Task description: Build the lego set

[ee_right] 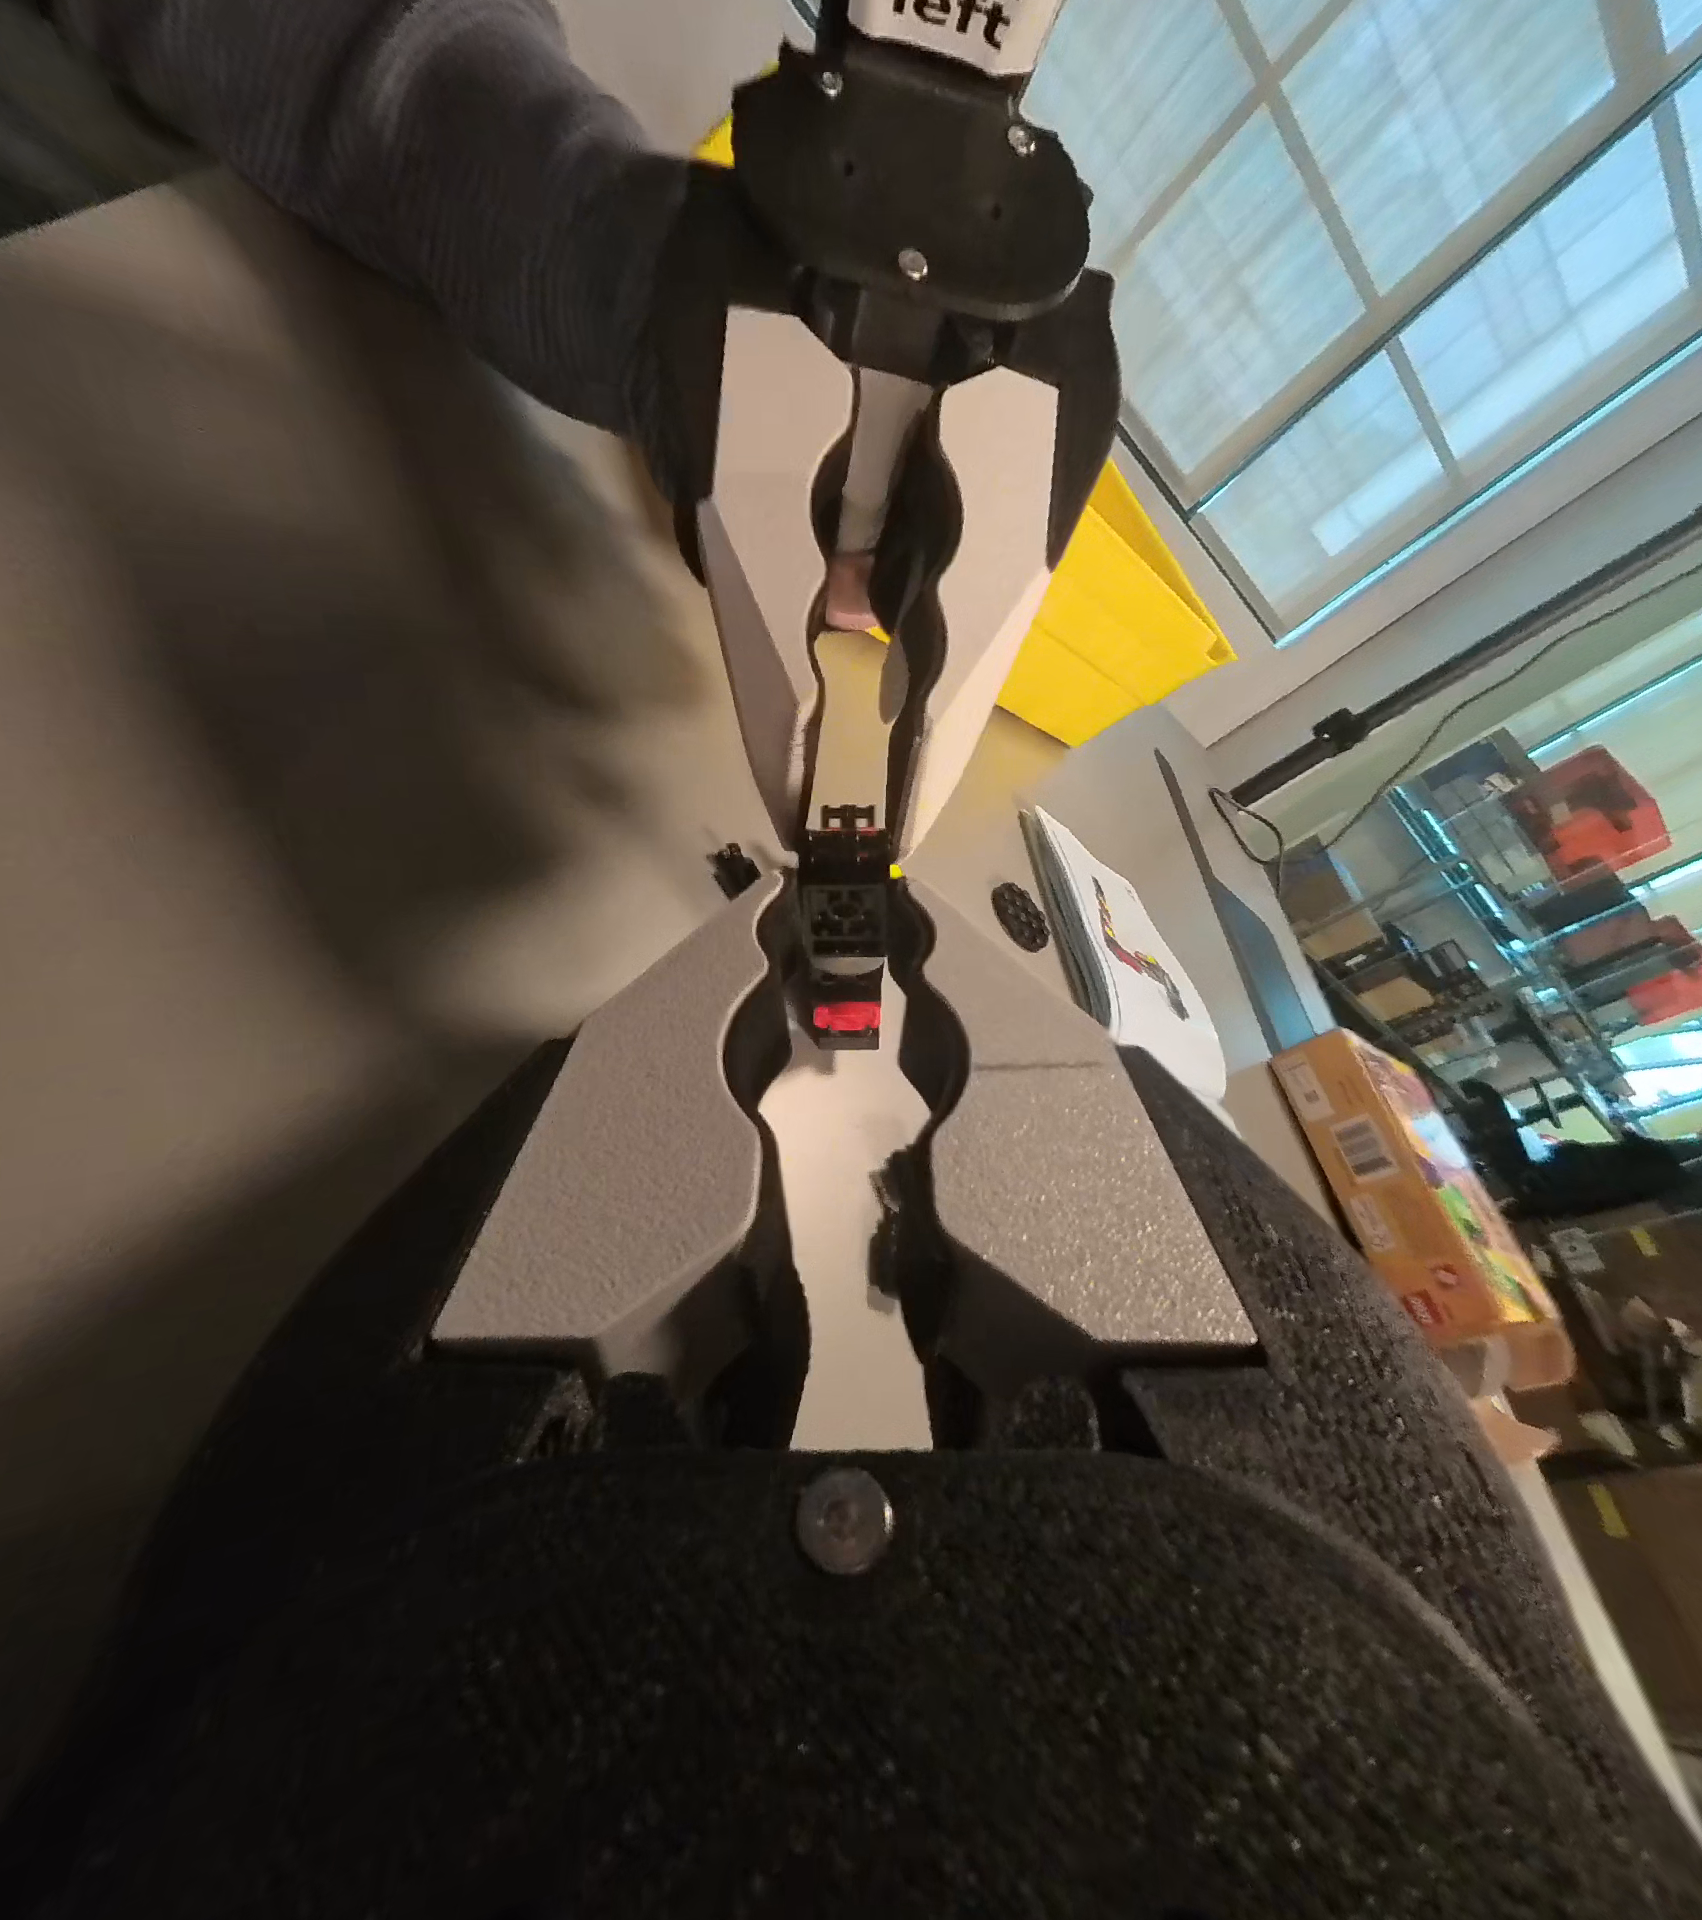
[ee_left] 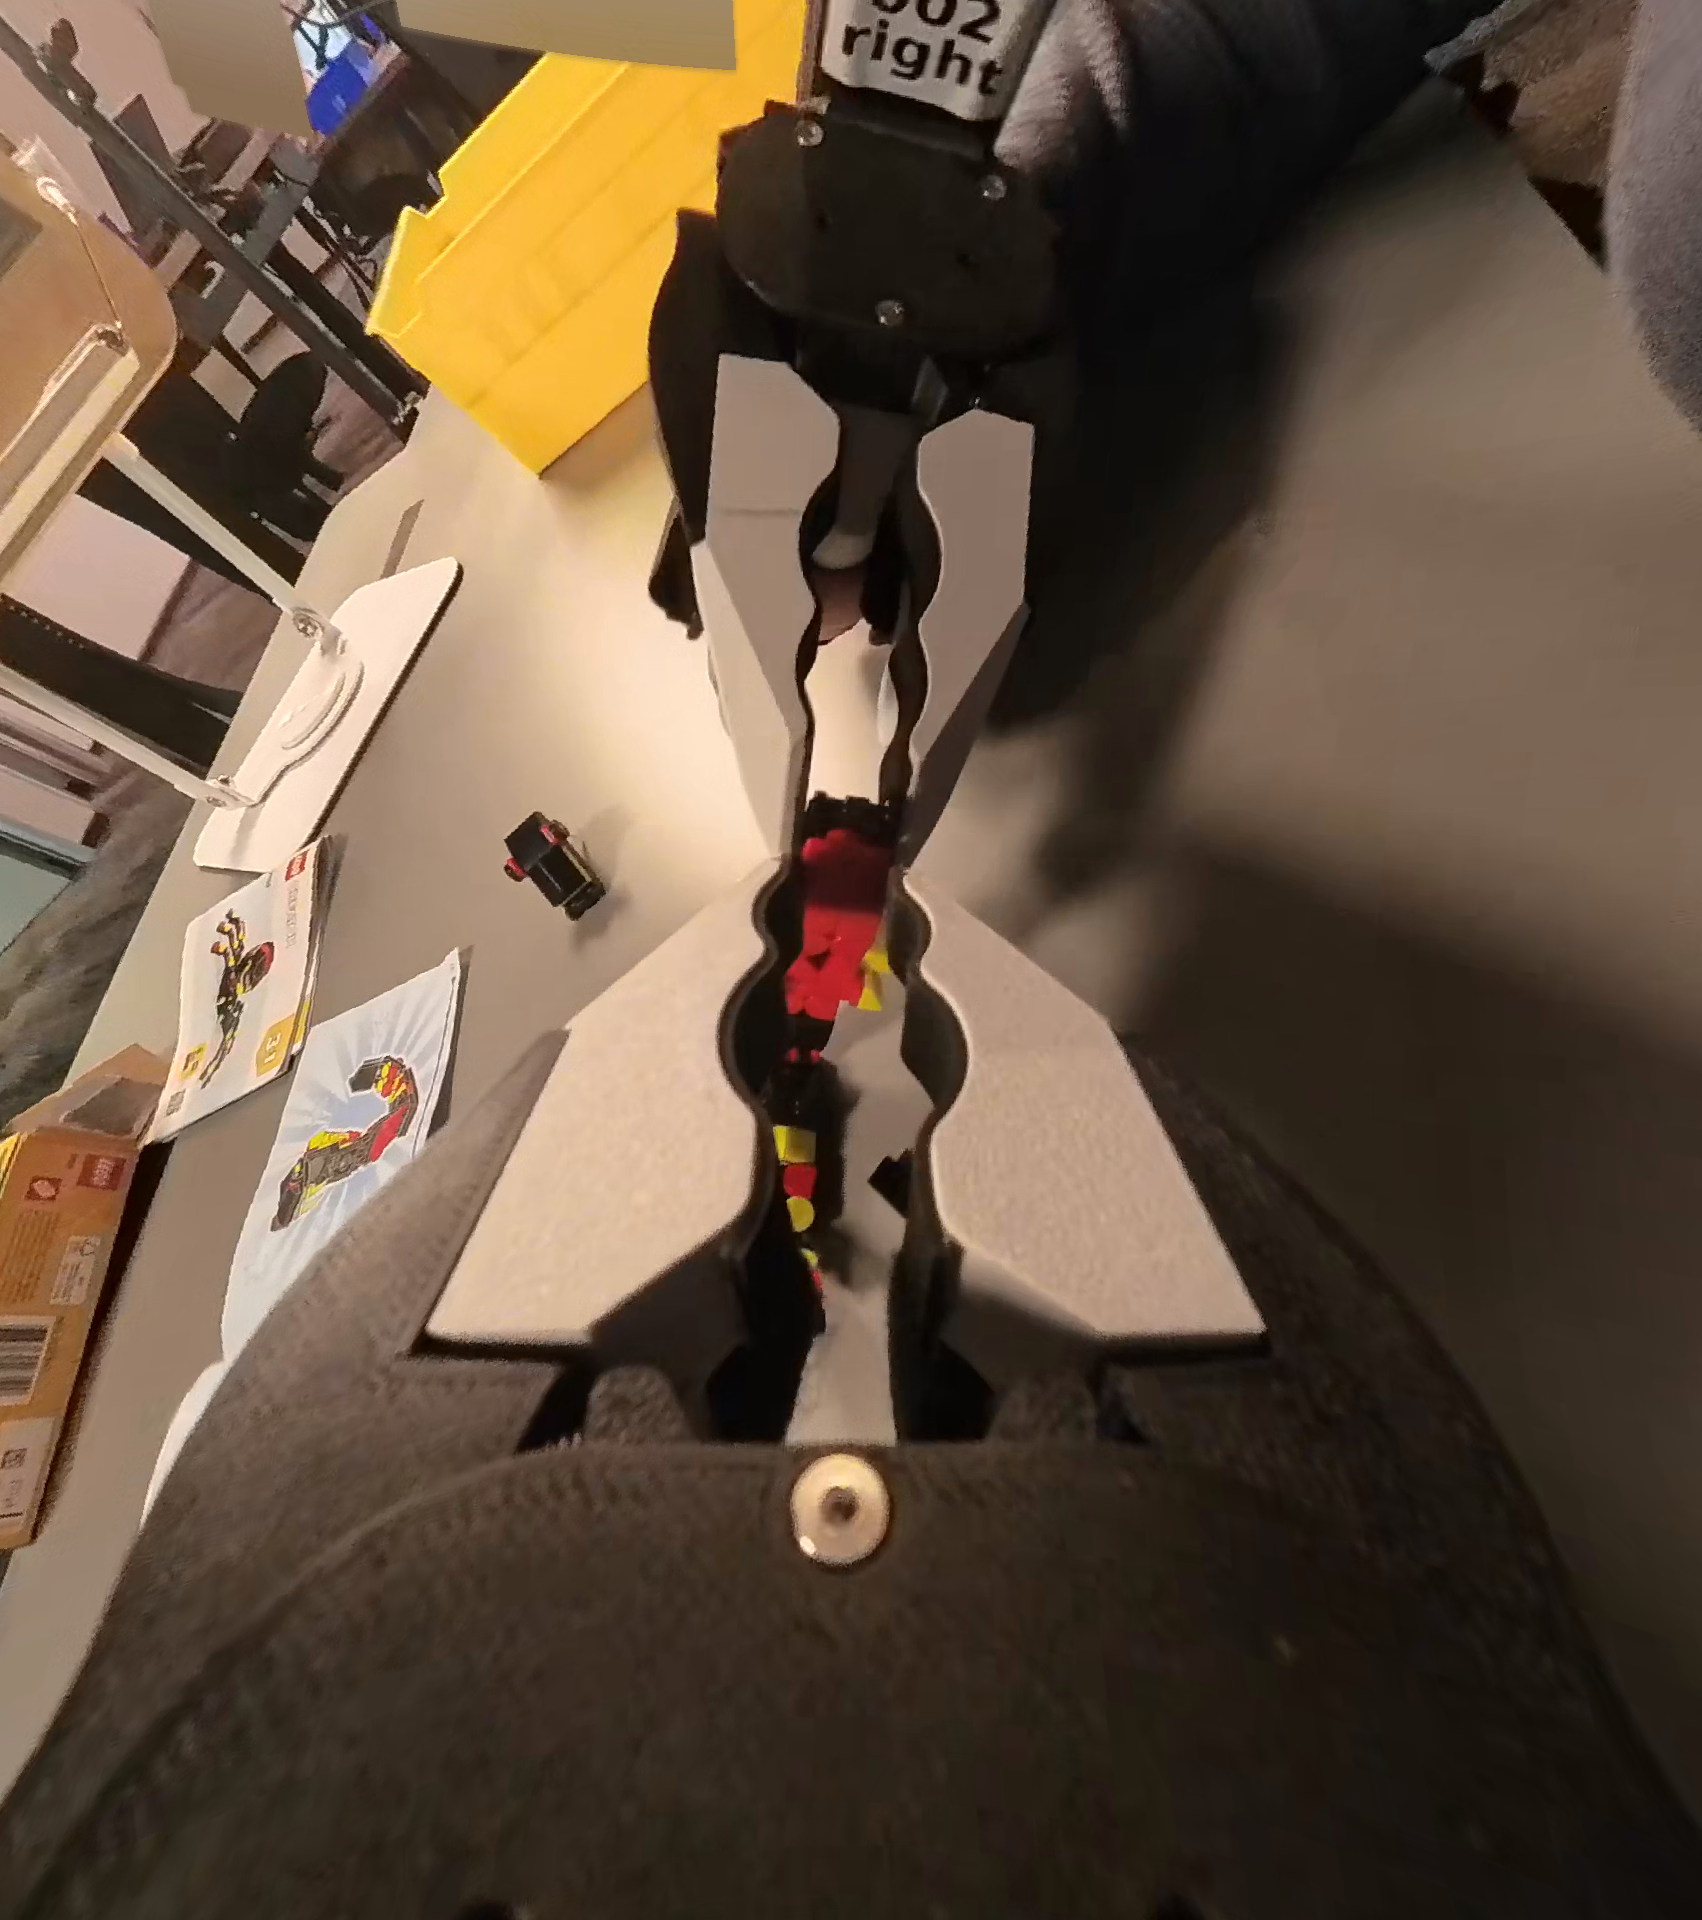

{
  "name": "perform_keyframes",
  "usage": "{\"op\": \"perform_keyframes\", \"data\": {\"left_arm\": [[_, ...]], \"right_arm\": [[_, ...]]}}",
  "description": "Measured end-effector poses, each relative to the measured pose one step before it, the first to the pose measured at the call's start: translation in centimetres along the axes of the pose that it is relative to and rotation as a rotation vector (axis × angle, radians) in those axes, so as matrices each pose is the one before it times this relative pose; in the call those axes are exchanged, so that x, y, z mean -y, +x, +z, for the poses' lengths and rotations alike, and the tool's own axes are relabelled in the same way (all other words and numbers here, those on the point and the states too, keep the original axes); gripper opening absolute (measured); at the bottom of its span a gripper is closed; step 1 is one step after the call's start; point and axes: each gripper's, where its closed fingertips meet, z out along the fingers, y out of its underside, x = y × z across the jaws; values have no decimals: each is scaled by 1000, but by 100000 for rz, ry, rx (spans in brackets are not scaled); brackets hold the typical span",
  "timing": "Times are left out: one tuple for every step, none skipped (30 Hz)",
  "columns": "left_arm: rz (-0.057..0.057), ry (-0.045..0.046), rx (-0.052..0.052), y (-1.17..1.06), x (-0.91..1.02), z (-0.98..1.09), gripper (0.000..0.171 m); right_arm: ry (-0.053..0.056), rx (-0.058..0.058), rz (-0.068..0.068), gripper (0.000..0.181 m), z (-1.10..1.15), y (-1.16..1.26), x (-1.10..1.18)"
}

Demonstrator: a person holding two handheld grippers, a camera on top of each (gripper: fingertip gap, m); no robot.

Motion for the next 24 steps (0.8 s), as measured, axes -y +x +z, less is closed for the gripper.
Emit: {"op": "perform_keyframes", "data": {"left_arm": [[918,334,737,54,-8,42,15],[1849,33,1123,37,-27,1,15],[639,401,653,50,47,-31,15],[-598,736,122,73,76,-10,15],[-1068,729,-332,100,42,-8,15],[1024,380,523,102,44,-12,15],[1049,-287,980,39,-27,-5,15],[594,-2409,4042,-654,-606,-475,15],[-2452,791,4638,-1078,-506,-992,14],[-7818,6489,-481,-499,503,-829,14],[-6010,4876,-1238,-55,705,-82,14],[957,-389,-1398,488,-17,481,15],[3866,-3419,-1378,740,-542,645,15],[2757,-3846,-1085,588,-720,559,15],[526,-2915,-2073,447,-588,365,15],[-1881,-1607,-1500,158,-356,203,15],[-2365,-252,-932,33,-130,97,15],[-1799,-585,-460,-24,-155,72,15],[-694,-777,372,-108,-147,74,15],[-326,-791,510,-98,-108,91,15],[-551,-1153,360,-81,-172,128,15],[-537,-2272,22,-40,-349,167,15],[-41,-2998,-77,-6,-439,176,15],[238,-2665,335,-44,-313,151,15]], "right_arm": [[-772,-831,-1601,14,-30,-44,-26],[-576,-816,-1206,14,-30,-45,4],[-178,-790,-797,14,-32,-27,61],[-115,-388,-659,14,-53,-65,66],[-49,-389,-595,14,-50,-86,50],[-126,-504,-724,14,-43,-85,26],[-1589,-813,-898,14,-150,27,-250],[-3409,-2786,-821,14,-446,459,-875],[-2190,-3033,2483,13,-689,640,-979],[944,-969,5858,13,-572,390,-284],[1484,344,2755,14,-192,-11,269],[184,530,-2211,14,145,-283,211],[161,212,-2182,14,193,-244,67],[506,-52,473,14,45,19,-14],[156,-207,2191,14,-80,257,-117],[72,-242,2095,14,-107,249,-118],[239,-153,869,14,-90,116,-90],[185,-79,257,14,-36,38,-52],[231,135,551,14,-4,37,-14],[374,167,1045,14,-32,88,-26],[370,50,1537,14,-58,144,-52],[248,205,1466,14,-79,142,-39],[242,428,1185,14,-79,75,-3],[300,566,1135,14,-78,48,16]]}}
